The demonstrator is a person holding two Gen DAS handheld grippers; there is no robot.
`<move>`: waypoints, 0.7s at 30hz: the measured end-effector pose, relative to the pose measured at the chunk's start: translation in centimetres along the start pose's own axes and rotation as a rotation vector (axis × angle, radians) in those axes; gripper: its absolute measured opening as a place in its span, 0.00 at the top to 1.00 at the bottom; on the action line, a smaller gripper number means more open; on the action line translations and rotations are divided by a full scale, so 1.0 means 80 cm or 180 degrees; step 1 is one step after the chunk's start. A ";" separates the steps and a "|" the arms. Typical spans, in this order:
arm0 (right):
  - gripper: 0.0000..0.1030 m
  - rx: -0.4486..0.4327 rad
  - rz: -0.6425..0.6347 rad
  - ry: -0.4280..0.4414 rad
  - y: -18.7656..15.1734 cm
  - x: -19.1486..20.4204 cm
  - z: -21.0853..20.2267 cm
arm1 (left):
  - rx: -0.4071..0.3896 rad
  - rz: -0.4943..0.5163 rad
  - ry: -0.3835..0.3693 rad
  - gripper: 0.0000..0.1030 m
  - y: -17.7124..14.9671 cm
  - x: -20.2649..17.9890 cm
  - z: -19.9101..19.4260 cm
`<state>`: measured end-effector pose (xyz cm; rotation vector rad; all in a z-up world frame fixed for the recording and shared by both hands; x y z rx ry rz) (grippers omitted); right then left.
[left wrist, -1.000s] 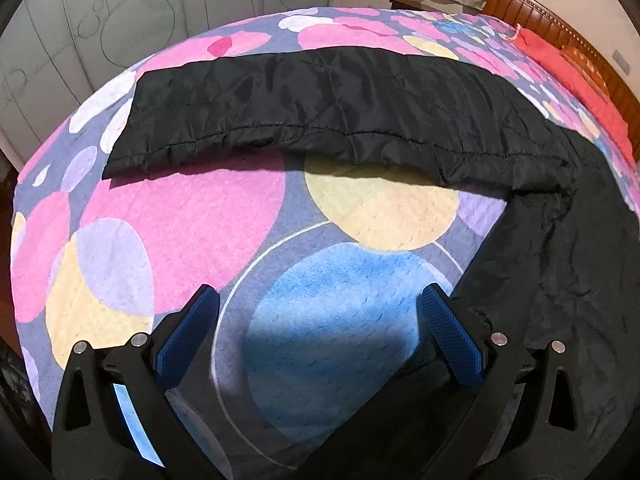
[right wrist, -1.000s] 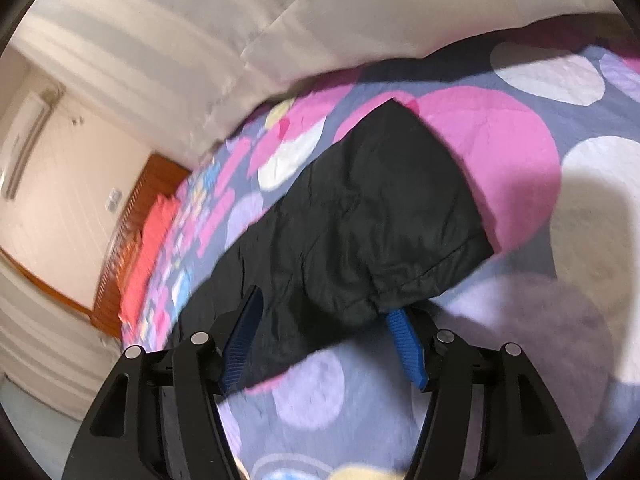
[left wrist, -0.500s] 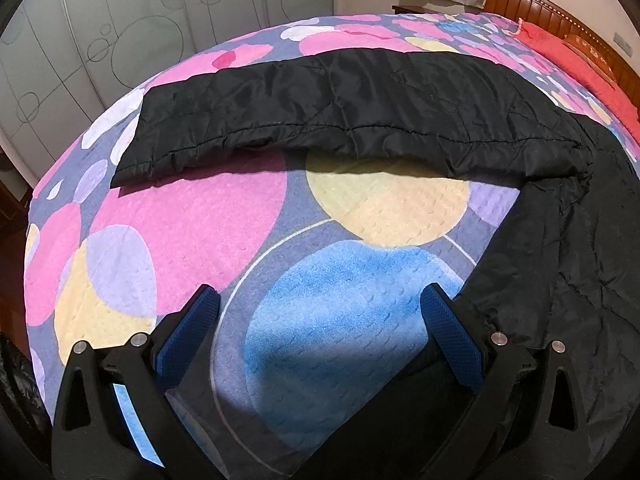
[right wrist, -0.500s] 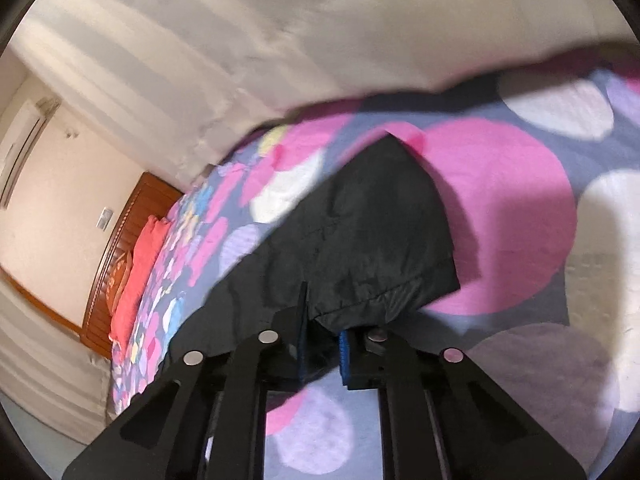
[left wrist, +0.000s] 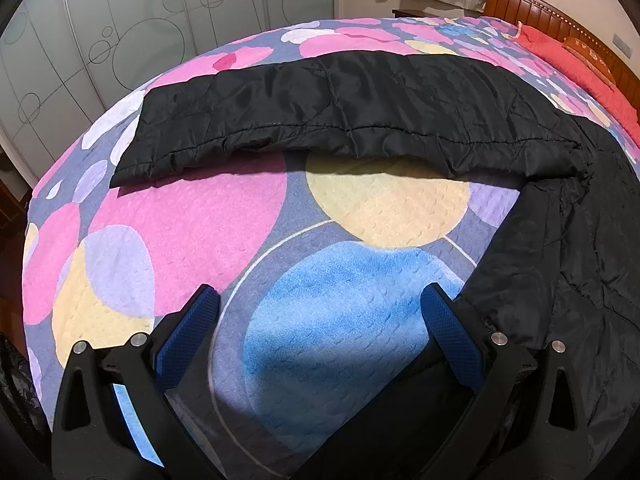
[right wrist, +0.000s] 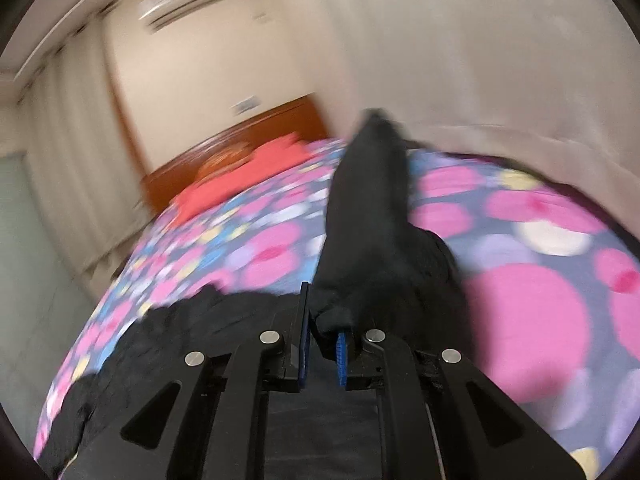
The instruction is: Fold large clothes
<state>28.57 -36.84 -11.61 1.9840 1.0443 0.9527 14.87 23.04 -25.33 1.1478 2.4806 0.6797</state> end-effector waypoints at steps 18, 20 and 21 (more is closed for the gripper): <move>0.90 0.0858 -0.1496 0.0926 -0.190 0.332 0.061 | -0.0056 0.0012 0.0009 0.02 -0.001 0.000 0.000; 0.90 0.1055 -0.1718 0.0882 -0.223 0.338 0.076 | -0.0058 0.0013 0.0011 0.02 -0.001 0.000 0.001; 0.90 0.1126 -0.1791 0.0859 -0.234 0.338 0.080 | -0.0056 0.0014 0.0012 0.02 -0.001 0.000 0.000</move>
Point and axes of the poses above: each gripper's, at about its wrist camera, not at the fingertips, and z roughly the way its jaws point, x to its left, y to its top, the point moved 9 cm from there along z, roughly the way its jaws point, and after that the axes turned 8 degrees about -y, right-handed, at the moved point
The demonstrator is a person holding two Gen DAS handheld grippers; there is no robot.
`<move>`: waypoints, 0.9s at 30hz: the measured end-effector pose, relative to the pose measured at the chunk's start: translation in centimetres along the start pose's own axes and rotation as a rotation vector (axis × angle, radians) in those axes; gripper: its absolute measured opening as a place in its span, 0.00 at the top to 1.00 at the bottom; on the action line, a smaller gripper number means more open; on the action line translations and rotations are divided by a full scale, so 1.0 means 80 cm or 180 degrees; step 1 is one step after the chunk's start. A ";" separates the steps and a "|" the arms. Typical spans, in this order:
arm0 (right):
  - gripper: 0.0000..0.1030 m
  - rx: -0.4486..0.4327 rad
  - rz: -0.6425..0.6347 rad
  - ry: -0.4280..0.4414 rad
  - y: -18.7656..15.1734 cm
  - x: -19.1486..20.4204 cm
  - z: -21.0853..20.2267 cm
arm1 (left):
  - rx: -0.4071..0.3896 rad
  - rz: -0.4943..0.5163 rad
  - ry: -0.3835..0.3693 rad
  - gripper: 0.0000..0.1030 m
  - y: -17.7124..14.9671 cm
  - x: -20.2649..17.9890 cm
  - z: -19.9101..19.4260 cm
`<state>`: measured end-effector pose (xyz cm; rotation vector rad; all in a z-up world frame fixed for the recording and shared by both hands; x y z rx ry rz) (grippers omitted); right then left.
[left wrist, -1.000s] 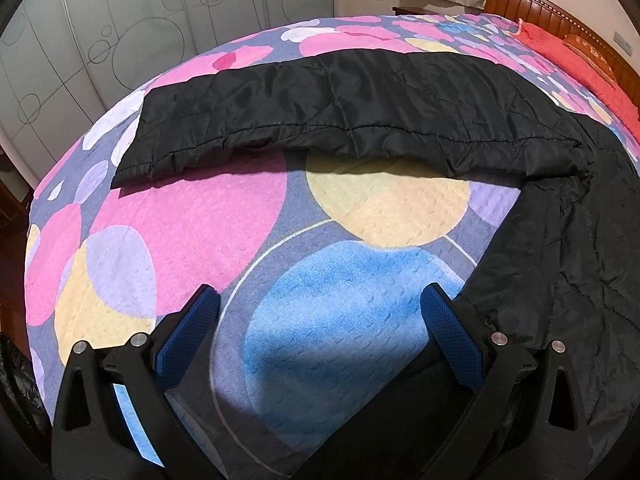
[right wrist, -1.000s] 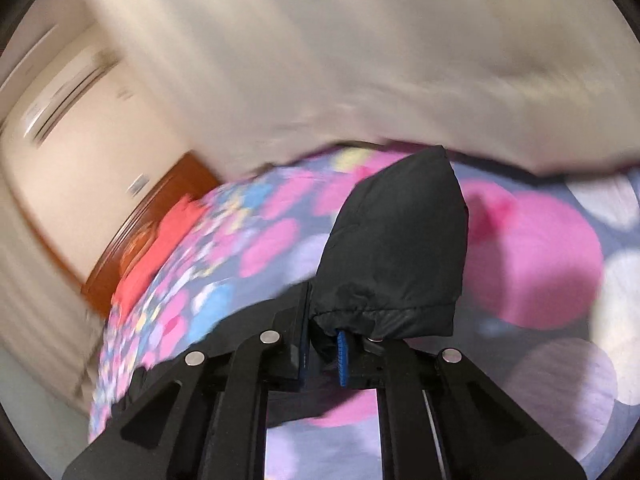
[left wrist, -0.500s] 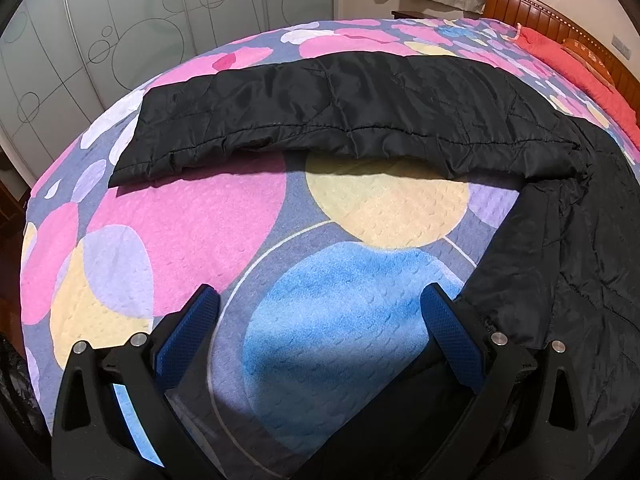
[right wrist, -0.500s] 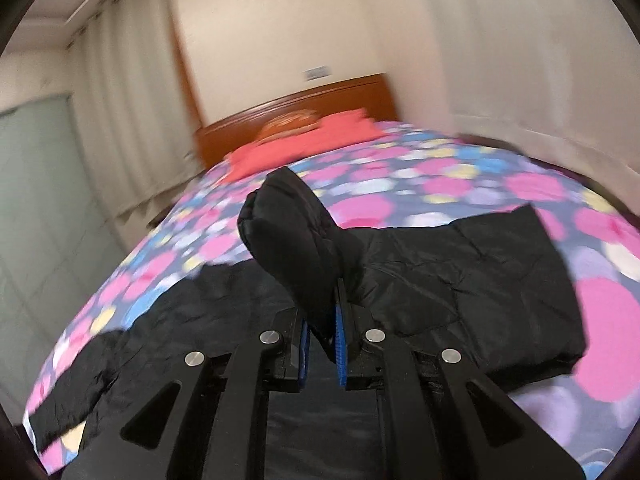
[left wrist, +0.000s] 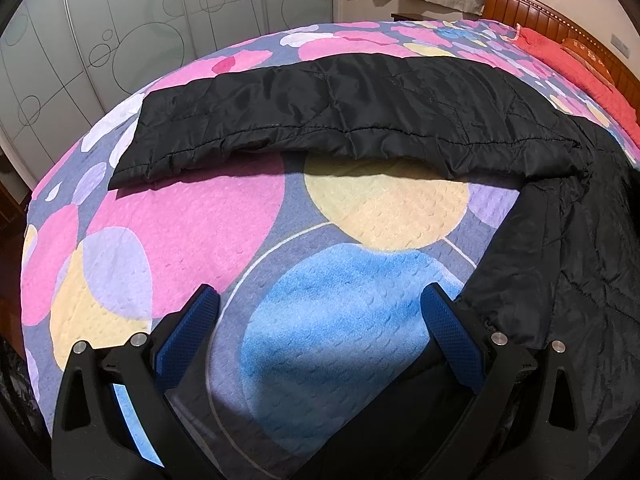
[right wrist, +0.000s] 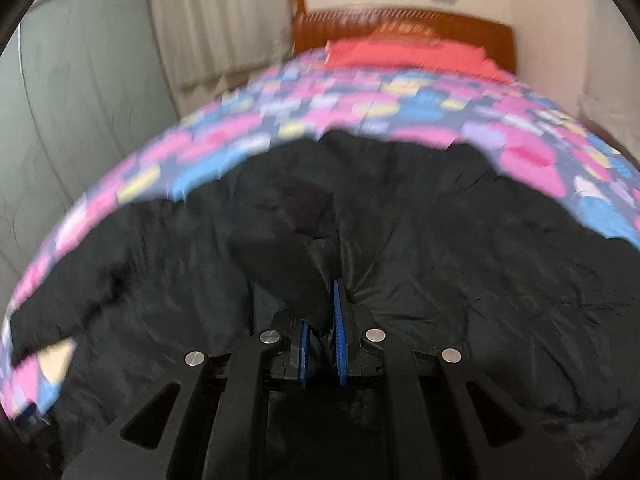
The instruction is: Fold large clothes
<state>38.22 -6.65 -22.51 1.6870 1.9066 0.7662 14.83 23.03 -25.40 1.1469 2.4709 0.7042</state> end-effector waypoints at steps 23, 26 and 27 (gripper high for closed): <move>0.53 -0.0099 0.1179 -0.1173 0.021 -0.327 -0.040 | -0.0005 0.0017 0.0019 0.02 0.001 -0.001 0.002; 0.53 0.0343 0.1200 -0.1198 -0.016 -0.353 0.012 | -0.0005 0.0019 0.0022 0.02 0.002 -0.001 0.002; 0.53 0.0305 0.1165 -0.1199 -0.018 -0.352 0.017 | -0.0004 0.0019 0.0023 0.02 0.002 -0.001 0.002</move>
Point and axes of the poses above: each gripper's, at about its wrist camera, not at the fingertips, and z roughly the way its jaws point, x to its left, y to its top, the point moved 9 cm from there along z, roughly the way its jaws point, and after that the axes turned 8 degrees about -y, right-handed, at the moved point
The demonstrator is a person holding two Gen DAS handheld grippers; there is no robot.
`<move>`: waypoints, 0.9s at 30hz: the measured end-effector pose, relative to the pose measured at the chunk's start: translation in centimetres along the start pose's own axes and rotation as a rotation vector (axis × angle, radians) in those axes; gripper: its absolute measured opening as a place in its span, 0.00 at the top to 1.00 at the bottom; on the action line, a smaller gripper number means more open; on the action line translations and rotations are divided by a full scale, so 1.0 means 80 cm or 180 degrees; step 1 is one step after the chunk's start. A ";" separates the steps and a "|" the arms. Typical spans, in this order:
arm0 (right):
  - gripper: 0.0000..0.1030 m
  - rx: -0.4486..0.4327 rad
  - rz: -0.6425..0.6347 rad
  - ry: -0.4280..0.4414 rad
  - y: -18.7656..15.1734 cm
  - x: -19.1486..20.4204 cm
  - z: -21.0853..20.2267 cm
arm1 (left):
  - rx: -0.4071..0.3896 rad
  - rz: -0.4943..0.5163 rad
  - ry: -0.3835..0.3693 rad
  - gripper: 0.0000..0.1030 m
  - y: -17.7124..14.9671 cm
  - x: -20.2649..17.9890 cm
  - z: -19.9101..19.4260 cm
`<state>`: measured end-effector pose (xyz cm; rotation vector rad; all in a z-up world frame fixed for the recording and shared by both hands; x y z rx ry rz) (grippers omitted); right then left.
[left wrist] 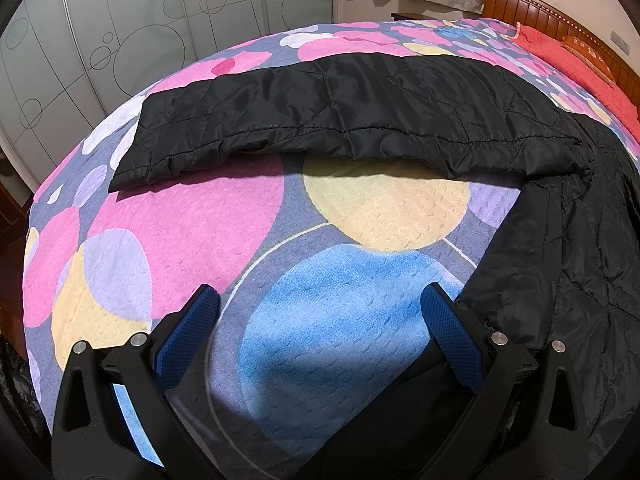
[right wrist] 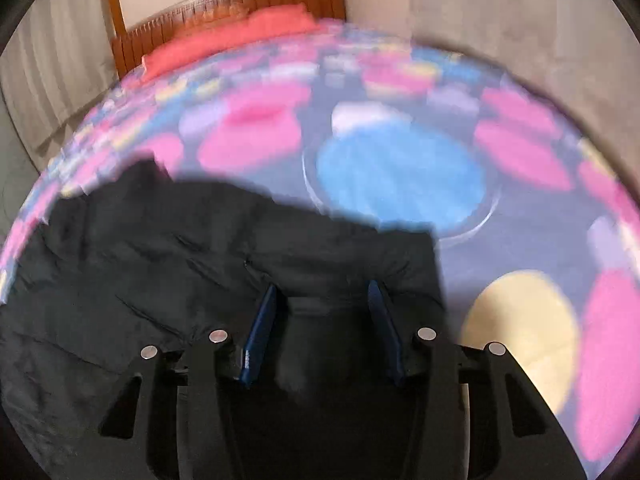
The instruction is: Fold large clothes
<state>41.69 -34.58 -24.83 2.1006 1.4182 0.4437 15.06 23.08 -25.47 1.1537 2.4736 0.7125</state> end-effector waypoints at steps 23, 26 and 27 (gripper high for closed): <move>0.53 -0.0262 -0.0543 0.0542 -0.049 0.124 -0.117 | -0.0010 0.0000 -0.0003 0.02 0.001 0.002 0.002; 0.53 -0.0324 -0.0319 0.0304 -0.040 0.058 -0.115 | -0.0009 0.0002 -0.0001 0.02 0.001 0.001 0.002; 0.53 -0.0277 -0.0288 0.0182 -0.043 0.039 -0.104 | -0.0009 0.0003 0.0002 0.02 0.002 0.002 0.003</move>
Point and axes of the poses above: each gripper's, at about its wrist camera, not at the fingertips, and z roughly the way its jaws point, x to its left, y to its top, the point moved 9 cm from there along z, roughly the way its jaws point, and after that the axes turned 8 degrees about -y, right-handed, at the moved point
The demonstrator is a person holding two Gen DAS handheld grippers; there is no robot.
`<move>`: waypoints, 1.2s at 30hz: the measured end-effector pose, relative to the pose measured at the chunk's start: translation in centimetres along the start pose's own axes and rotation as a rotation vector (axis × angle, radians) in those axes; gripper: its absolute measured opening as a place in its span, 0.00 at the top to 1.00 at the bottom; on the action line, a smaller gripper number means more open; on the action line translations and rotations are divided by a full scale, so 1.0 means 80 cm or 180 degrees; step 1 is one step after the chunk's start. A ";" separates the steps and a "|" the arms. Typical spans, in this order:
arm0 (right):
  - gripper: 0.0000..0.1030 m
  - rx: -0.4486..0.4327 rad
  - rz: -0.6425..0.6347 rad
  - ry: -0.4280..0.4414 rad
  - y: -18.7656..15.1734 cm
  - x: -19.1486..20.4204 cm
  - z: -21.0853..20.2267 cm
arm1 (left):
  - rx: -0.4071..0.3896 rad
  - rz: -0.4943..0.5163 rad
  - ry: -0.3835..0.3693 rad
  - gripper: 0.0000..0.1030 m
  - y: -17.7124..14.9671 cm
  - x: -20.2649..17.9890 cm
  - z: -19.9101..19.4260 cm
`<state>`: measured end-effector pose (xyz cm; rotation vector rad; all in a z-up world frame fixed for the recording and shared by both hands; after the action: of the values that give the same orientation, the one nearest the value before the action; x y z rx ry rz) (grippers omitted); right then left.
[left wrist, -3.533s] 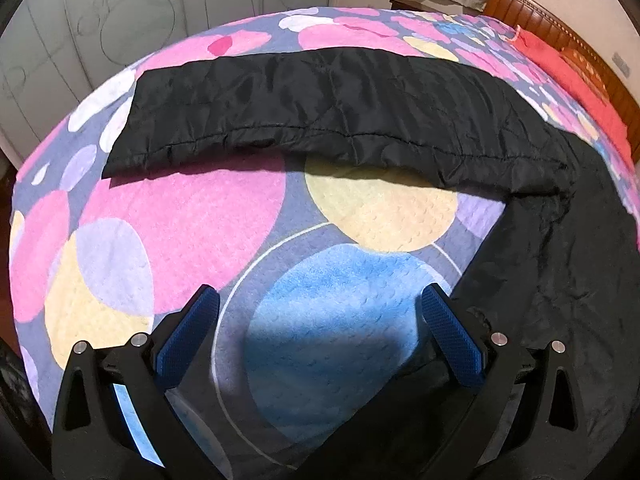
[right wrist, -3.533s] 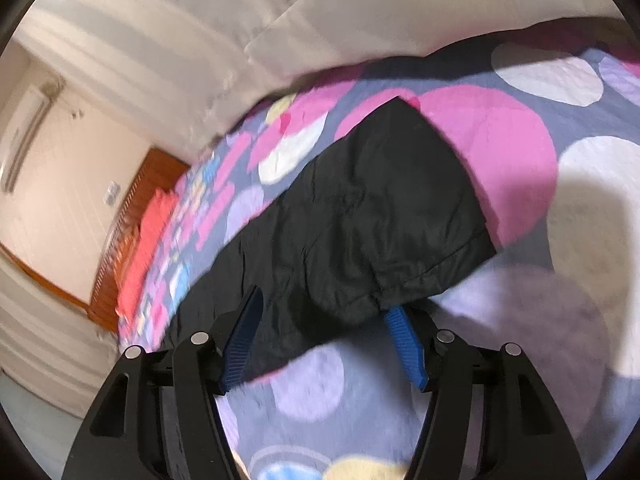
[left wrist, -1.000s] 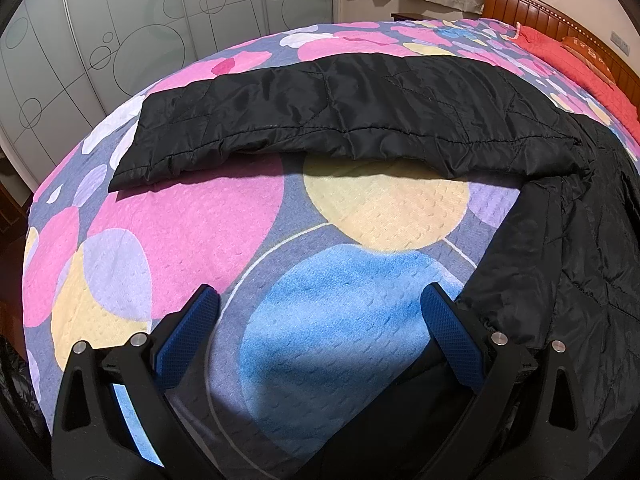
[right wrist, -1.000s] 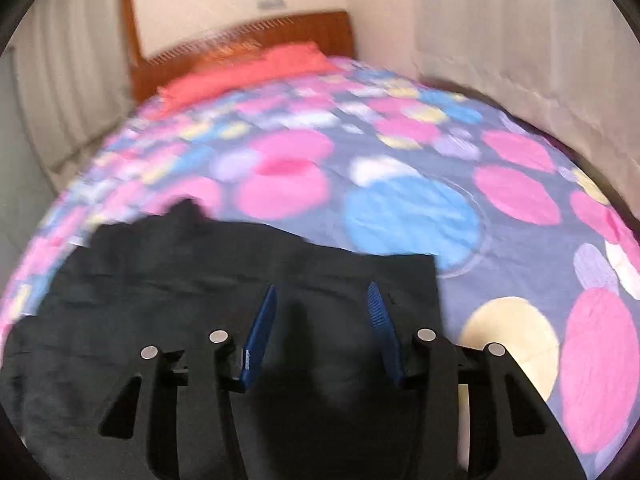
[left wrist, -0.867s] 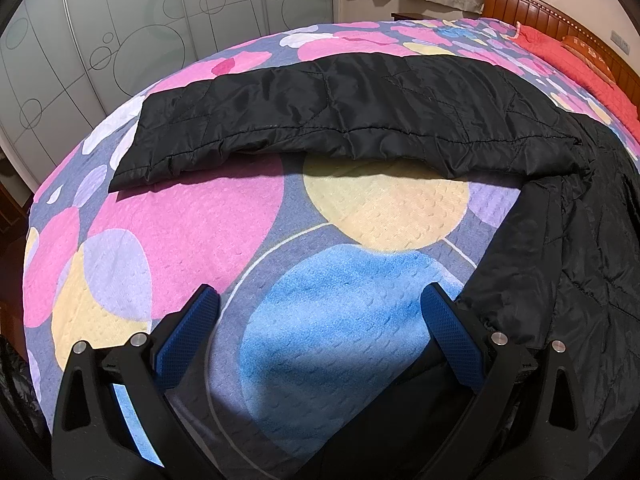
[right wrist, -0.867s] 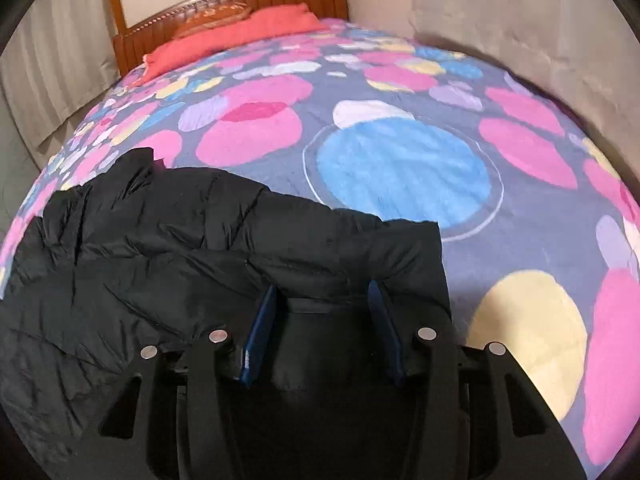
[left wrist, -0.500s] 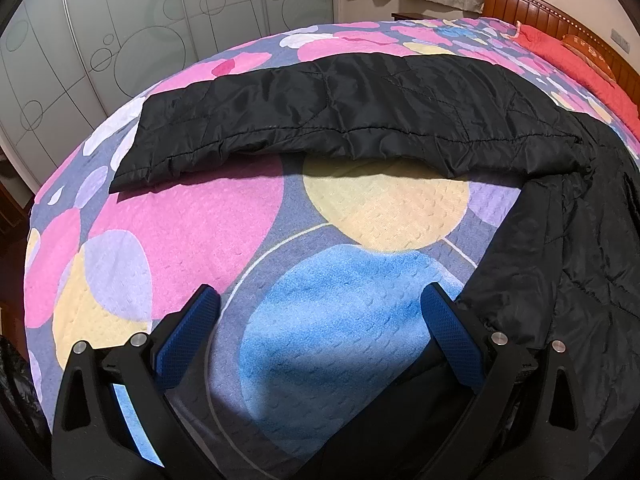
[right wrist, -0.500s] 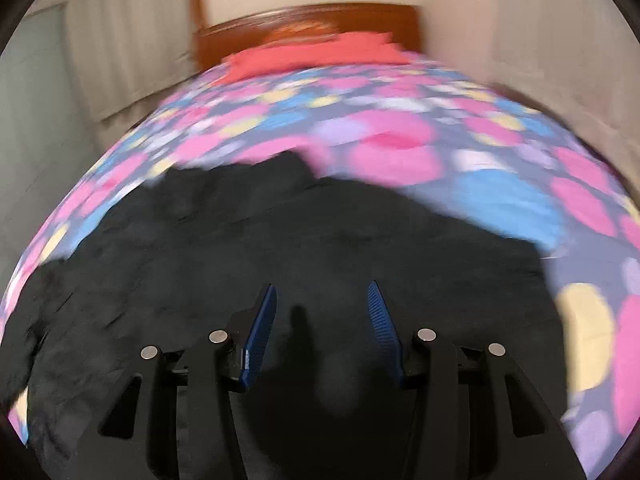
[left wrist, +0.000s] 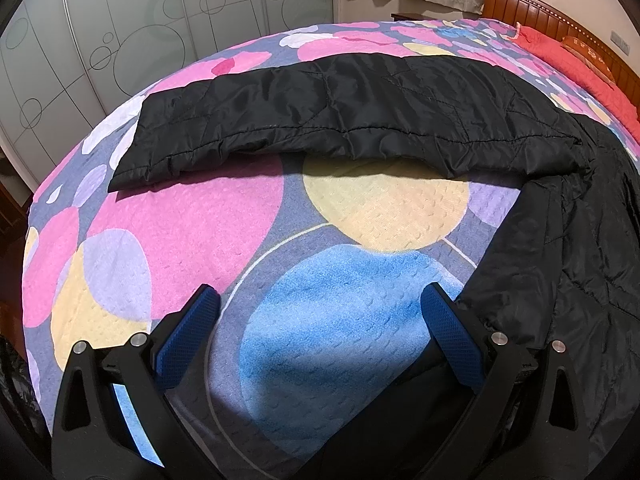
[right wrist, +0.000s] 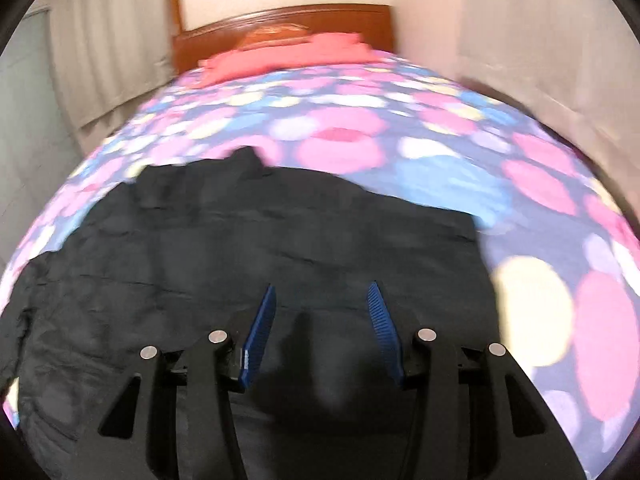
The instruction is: Fold large clothes
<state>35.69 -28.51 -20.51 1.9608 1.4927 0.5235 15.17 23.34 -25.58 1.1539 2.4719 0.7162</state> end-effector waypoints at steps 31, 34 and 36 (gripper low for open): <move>0.39 0.0059 -0.0159 -0.0100 -0.047 0.029 0.037 | -0.0167 -0.0388 -0.0574 0.02 0.022 0.034 -0.028; 0.39 0.0050 -0.0159 -0.0103 -0.048 0.030 0.036 | -0.0277 -0.0587 -0.0600 0.02 0.038 0.067 -0.029; 0.39 0.0045 -0.0156 -0.0098 -0.048 0.029 0.036 | -0.0320 -0.0753 -0.0624 0.02 0.047 0.092 -0.026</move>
<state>35.43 -26.23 -25.34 1.9294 1.5252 0.4608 11.92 30.47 -22.34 0.8345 2.3274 0.6194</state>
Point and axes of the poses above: each gripper's, at about its wrist camera, not at the fingertips, and z roughly the way its jaws point, x to its left, y to its top, the point moved 9 cm from there along z, roughly the way its jaws point, and after that the axes turned 8 degrees about -y, right-handed, at the moved point
